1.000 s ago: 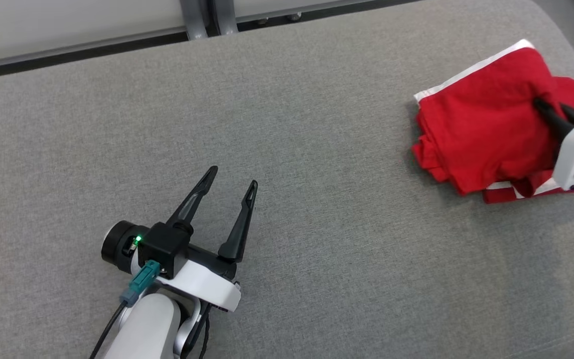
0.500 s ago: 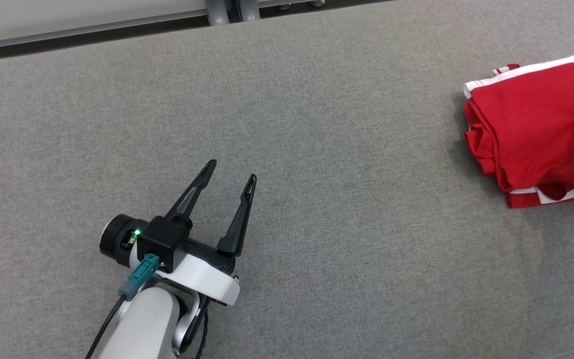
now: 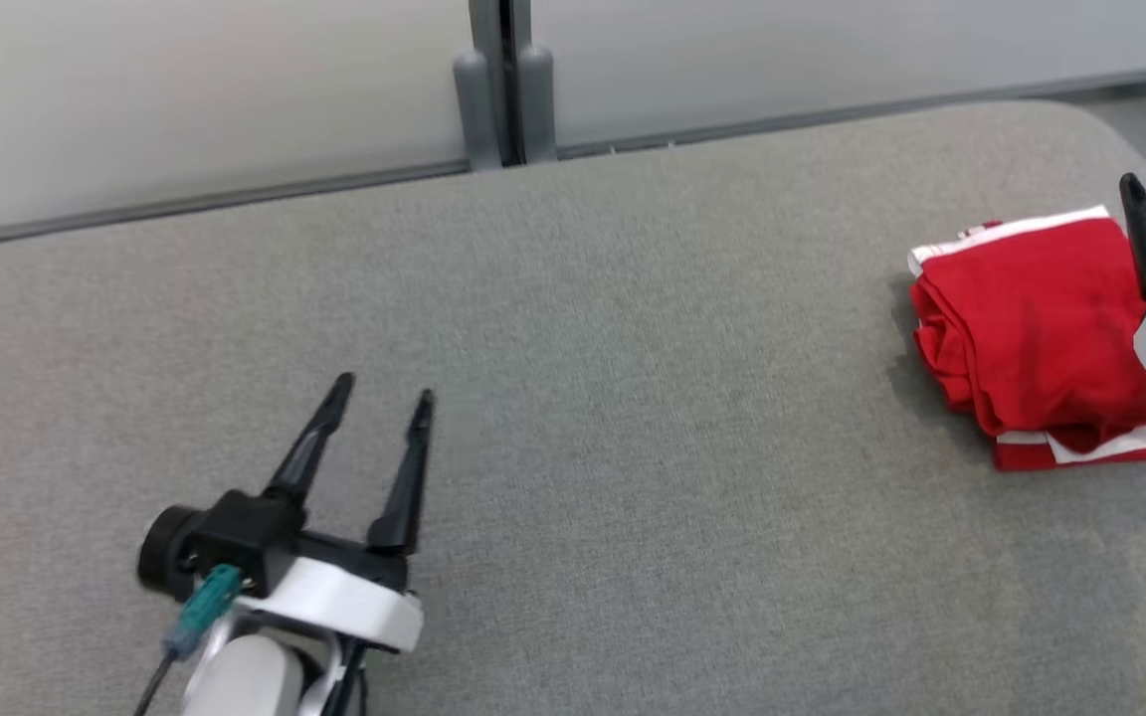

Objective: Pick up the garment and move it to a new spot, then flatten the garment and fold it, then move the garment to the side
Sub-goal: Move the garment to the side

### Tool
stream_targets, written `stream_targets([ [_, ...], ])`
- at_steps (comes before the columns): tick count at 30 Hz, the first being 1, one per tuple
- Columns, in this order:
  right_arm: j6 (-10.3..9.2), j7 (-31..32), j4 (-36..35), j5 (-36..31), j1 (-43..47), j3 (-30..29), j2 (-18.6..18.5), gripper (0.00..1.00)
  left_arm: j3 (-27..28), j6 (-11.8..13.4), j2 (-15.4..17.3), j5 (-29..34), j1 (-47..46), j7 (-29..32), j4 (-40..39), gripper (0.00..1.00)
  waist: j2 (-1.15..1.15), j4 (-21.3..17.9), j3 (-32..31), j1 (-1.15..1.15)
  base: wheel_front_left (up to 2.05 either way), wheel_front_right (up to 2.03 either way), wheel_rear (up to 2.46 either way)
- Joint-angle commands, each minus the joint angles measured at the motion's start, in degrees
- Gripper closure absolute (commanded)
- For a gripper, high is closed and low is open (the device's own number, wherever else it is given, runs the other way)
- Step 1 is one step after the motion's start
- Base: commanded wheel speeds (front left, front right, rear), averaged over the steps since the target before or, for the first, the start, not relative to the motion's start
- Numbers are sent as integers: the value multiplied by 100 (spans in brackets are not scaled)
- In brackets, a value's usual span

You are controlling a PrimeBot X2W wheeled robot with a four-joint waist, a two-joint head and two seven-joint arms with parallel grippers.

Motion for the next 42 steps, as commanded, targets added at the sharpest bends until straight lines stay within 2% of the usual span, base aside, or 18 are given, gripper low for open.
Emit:
stream_targets([
  [1,-1,-68,-95,-62,143,-51,-33,0,122,58,75,-55,107,-24,-52,0,0,155,-354,0,0,0,0],
  [3,-1,-104,-325,-39,295,-169,5,0,293,95,121,-83,252,-24,-98,0,0,239,-552,0,0,0,0],
  [6,-1,-109,-1066,-223,763,-587,-51,0,615,211,209,-143,509,-24,-234,0,0,404,-883,0,0,0,0],
  [11,-1,-108,-2258,-701,1750,-1577,67,0,873,310,245,-204,791,-17,-391,0,0,577,-1067,0,0,0,0],
  [15,-1,-108,-3198,-1125,2807,-2431,407,0,987,364,200,-245,931,-16,-474,0,0,692,-1114,0,0,0,0],
  [20,-1,-108,-4091,-1504,4021,-3052,891,0,1068,305,123,-258,1069,-17,-319,0,0,824,-1143,0,0,0,0],
  [27,-1,-110,-4960,-1699,5151,-3067,1281,0,1006,241,22,-40,1193,-17,15,0,0,871,-1159,0,0,0,0],
  [34,-1,-110,-5479,-1819,5508,-3104,1450,0,981,201,-38,59,1295,-17,97,0,0,833,-1172,0,0,0,0],
  [42,-1,-110,-5604,-1880,5592,-3157,1580,0,952,199,-67,100,1313,-17,93,0,0,842,-1201,0,0,0,0],
])
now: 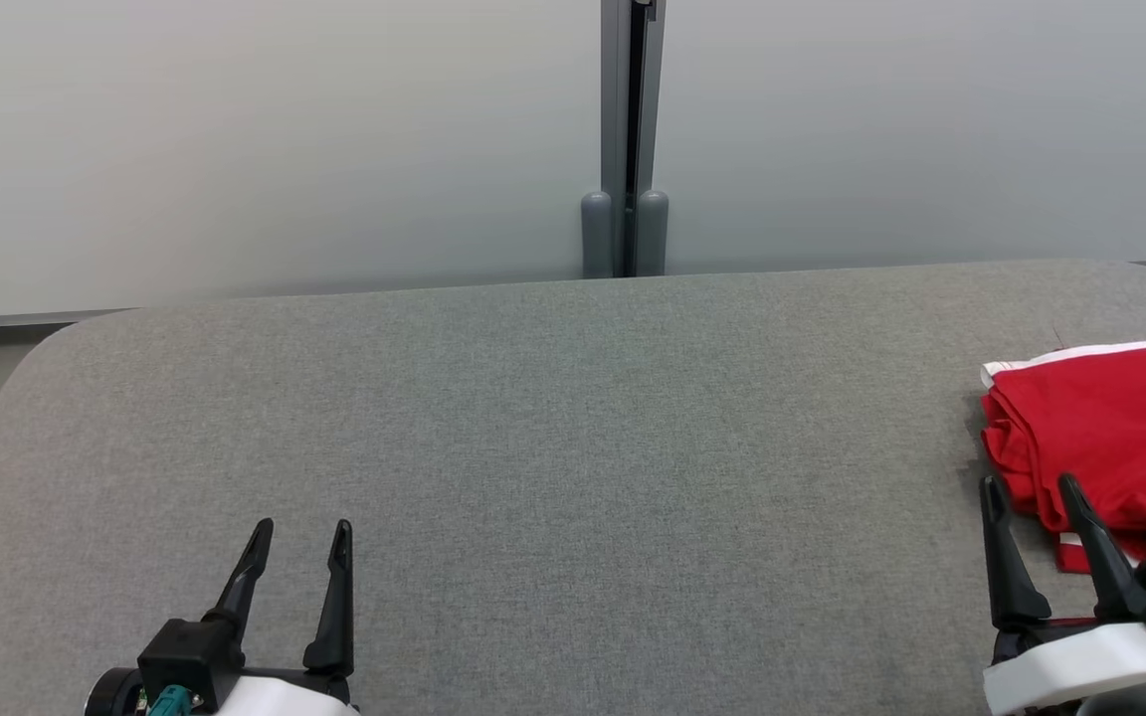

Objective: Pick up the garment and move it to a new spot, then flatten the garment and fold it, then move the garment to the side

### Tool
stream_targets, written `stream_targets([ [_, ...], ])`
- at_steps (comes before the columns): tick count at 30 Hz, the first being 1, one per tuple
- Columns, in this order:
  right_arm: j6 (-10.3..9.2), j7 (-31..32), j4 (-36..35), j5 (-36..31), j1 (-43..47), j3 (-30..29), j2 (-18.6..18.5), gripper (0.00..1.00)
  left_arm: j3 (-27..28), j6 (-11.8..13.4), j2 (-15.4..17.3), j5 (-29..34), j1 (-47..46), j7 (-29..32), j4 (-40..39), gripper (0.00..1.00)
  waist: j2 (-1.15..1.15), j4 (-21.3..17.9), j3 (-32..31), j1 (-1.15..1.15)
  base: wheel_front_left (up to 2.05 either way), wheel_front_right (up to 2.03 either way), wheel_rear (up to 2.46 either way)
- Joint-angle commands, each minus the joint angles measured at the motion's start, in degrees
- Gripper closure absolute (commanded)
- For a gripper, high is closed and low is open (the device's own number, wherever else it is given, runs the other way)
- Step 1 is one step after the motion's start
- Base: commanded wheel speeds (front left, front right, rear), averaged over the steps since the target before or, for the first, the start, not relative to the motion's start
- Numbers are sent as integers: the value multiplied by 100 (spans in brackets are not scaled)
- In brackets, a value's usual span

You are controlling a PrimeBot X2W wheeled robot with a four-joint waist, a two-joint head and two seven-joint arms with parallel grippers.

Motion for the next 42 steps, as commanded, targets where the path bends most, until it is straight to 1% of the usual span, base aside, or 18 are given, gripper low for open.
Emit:
stream_targets([
  [1,-1,-22,-40,-42,24,-16,-9,0,-1,-15,12,36,23,-9,-9,0,0,4,-3,0,0,0,0],
  [6,-1,-22,-51,-80,48,-20,-1,0,37,-57,9,29,-25,-9,20,0,0,20,-4,0,0,0,0],
  [15,-1,-22,-28,-90,-4,-29,1,0,11,3,6,-5,-52,-9,18,0,0,6,5,0,0,0,0],
  [20,-1,-23,1,-71,-20,-1,1,0,7,-20,6,-74,-68,-9,75,0,0,1,2,0,0,0,0],
  [21,0,1,21,-64,18,6,28,100,5,-5,-12,-68,3,0,96,100,0,2,2,0,0,0,0],
  [24,0,22,135,-23,105,24,106,100,14,-7,-39,-108,63,30,244,100,0,1,3,0,0,0,0],
  [37,0,395,151,1246,-16,-170,209,100,191,-68,-31,-1524,-111,408,227,100,0,-1,28,0,0,0,0],
  [42,0,499,156,1598,-50,-223,238,100,234,-87,-29,-1918,-152,507,213,100,0,-1,36,0,0,0,0],
])
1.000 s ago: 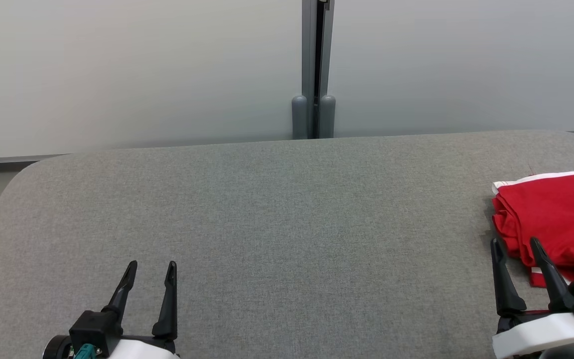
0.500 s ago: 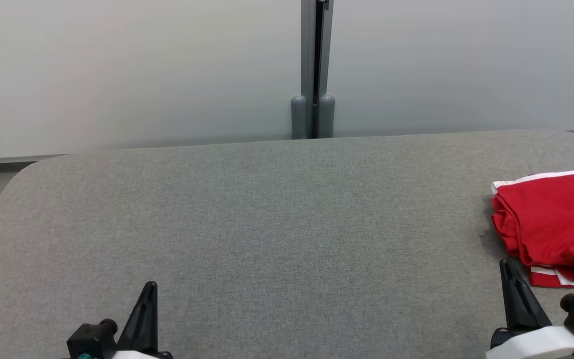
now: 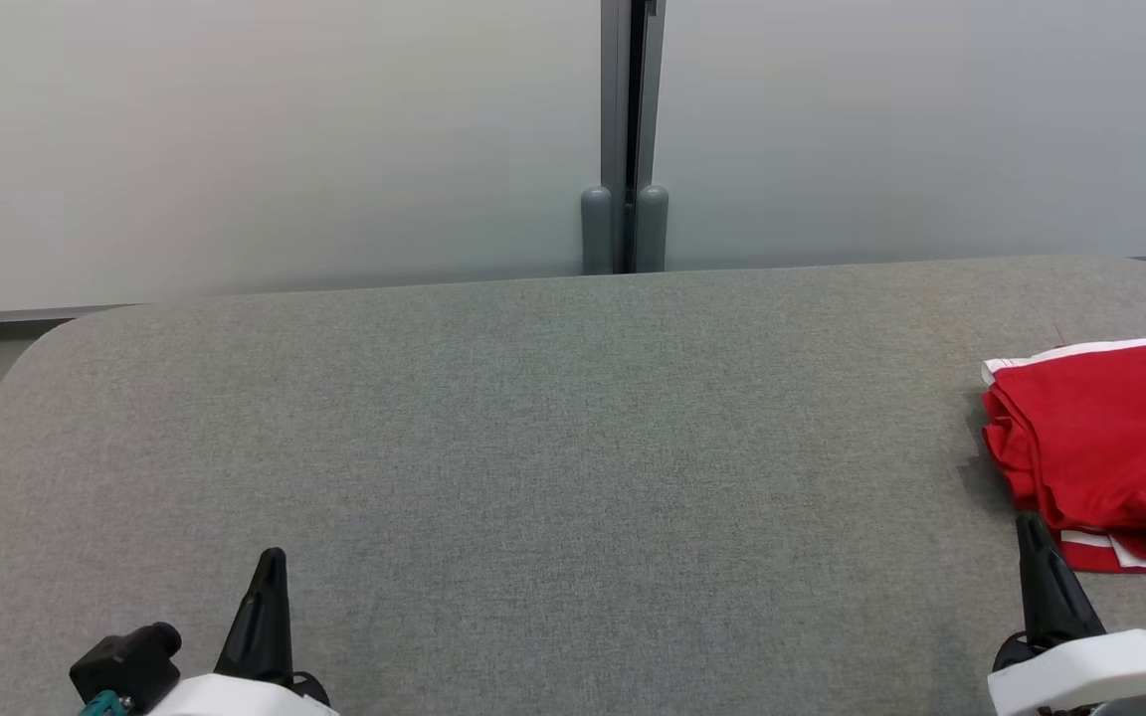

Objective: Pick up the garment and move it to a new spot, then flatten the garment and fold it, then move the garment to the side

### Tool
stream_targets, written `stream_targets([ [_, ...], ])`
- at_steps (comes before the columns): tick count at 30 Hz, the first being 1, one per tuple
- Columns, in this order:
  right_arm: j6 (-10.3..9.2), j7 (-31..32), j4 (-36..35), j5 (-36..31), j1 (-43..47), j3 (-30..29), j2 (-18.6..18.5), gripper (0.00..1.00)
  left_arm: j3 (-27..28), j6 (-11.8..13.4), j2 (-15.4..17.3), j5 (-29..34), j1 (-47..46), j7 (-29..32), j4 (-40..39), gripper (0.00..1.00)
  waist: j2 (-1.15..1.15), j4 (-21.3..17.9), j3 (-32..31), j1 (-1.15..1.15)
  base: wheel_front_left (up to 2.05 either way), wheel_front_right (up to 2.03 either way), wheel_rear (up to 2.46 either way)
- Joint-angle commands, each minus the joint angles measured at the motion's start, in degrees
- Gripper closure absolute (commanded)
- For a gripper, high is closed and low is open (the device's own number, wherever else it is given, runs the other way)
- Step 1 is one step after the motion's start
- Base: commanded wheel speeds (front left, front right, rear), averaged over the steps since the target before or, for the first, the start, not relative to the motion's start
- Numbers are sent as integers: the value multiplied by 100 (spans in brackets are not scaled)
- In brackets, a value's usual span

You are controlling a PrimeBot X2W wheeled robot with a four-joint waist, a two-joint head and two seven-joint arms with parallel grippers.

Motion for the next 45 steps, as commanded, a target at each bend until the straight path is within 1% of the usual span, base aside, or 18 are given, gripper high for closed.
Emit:
stream_targets([
  [1,1,62,-78,205,-175,-61,-26,100,55,-35,27,-220,-203,39,-103,100,0,0,2,0,0,0,0],
  [11,1,300,-66,1010,-252,-183,40,100,161,-74,33,-1119,-306,271,-123,100,0,-2,21,0,0,0,0],
  [12,1,346,-64,1159,-267,-207,52,100,181,-83,34,-1285,-322,314,-126,100,0,-2,25,0,0,0,0],
  [22,1,549,-52,1860,-329,-316,111,100,276,-118,39,-2071,-416,523,-142,100,0,-4,44,0,0,0,0],
  [38,1,847,-35,2846,-419,-467,195,100,410,-170,46,-3175,-542,812,-158,100,0,-6,75,0,0,0,0],
  [45,1,940,-28,3180,-452,-516,223,100,455,-185,48,-3546,-592,911,-164,100,0,-7,87,0,0,0,0],
])
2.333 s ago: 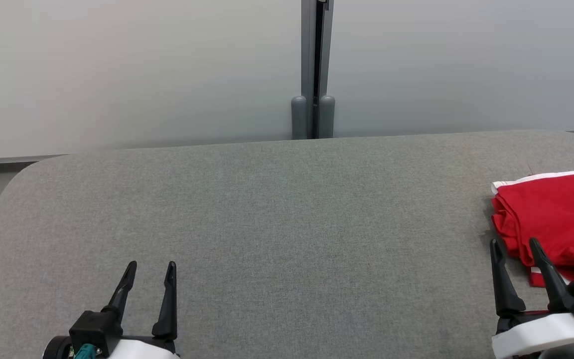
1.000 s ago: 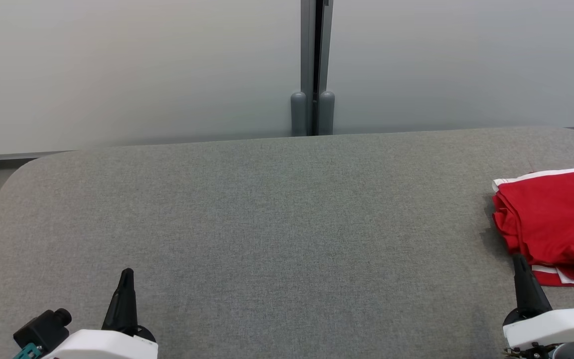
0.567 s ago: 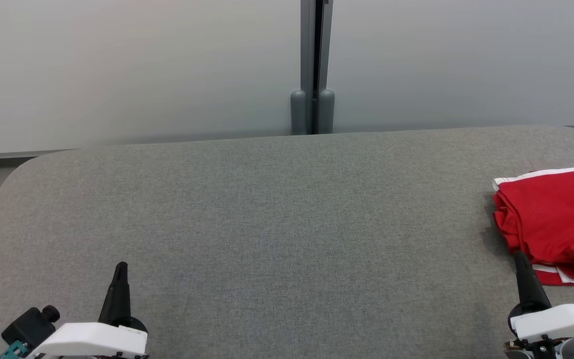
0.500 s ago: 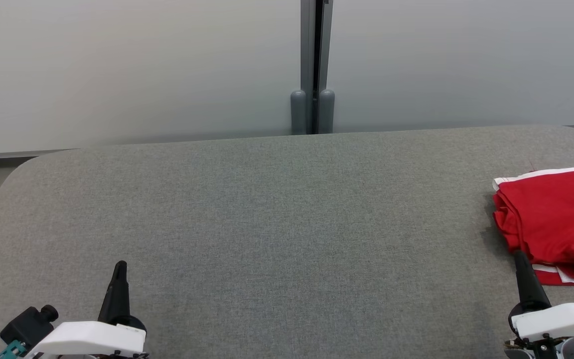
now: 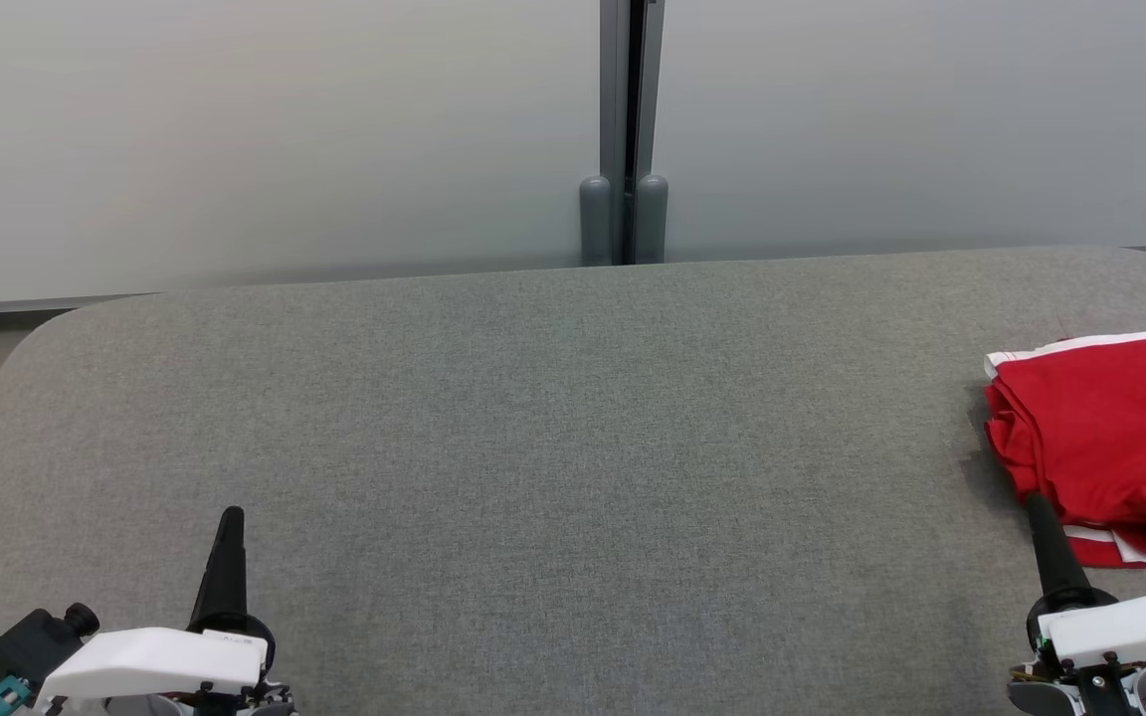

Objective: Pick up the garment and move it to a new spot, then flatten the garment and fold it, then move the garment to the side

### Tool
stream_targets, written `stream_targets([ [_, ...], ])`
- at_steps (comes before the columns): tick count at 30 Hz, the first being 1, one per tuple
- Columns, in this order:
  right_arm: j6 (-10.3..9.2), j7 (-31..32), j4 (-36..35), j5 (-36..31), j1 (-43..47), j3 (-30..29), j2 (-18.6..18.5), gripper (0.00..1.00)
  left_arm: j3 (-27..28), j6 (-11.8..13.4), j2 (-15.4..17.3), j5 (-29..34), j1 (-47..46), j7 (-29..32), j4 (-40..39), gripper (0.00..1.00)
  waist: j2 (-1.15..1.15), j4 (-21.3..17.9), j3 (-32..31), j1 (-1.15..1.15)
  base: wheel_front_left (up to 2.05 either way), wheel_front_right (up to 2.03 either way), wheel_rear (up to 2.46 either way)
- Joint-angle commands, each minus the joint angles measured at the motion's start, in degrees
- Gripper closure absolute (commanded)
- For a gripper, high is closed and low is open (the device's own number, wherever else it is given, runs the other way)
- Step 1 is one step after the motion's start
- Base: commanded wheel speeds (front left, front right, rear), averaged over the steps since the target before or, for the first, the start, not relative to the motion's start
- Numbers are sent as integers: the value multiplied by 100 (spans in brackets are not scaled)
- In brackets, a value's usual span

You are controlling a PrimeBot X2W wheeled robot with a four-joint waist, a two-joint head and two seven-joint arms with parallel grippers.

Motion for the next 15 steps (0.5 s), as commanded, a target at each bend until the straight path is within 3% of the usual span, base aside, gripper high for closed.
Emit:
stream_targets([
  [1,1,32,-38,120,-135,-36,-20,100,42,-33,34,-115,-181,16,-71,100,0,0,1,0,0,0,0],
  [15,1,241,-23,823,-189,-147,39,100,137,-69,39,-901,-271,228,-81,100,0,-2,28,0,0,0,0],
])
